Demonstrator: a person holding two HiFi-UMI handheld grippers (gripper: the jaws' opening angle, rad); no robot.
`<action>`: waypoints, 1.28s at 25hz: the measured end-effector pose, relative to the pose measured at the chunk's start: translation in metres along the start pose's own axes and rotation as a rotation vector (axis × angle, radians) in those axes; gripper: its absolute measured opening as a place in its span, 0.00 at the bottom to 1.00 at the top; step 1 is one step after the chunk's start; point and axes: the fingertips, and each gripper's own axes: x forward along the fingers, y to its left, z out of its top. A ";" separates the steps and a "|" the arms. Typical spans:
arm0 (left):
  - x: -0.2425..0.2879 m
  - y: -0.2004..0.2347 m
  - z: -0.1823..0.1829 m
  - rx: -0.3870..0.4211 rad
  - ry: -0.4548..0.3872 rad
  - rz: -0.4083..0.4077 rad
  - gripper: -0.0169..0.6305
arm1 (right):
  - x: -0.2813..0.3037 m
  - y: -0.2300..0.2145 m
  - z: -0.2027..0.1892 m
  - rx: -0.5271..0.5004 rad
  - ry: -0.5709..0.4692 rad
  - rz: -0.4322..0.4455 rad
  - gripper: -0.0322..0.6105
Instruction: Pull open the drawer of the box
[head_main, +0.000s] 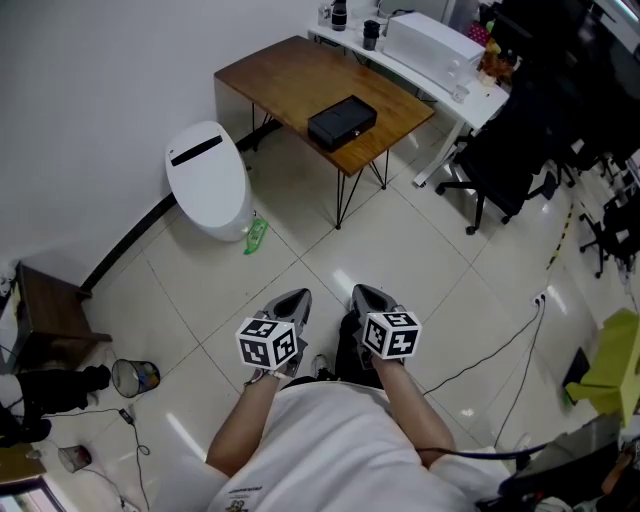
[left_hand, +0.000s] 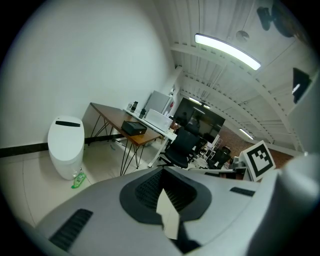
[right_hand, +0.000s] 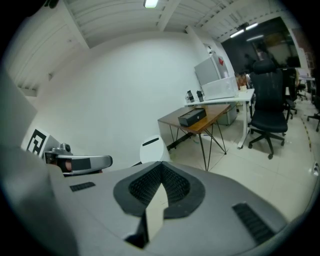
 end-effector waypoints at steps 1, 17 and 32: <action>0.005 0.001 0.003 0.000 0.000 0.003 0.03 | 0.004 -0.004 0.004 0.000 -0.001 0.001 0.03; 0.099 0.024 0.082 0.030 -0.013 0.030 0.03 | 0.085 -0.057 0.090 -0.006 -0.003 0.058 0.03; 0.197 0.046 0.142 0.009 -0.010 0.058 0.03 | 0.162 -0.116 0.169 -0.033 0.012 0.113 0.03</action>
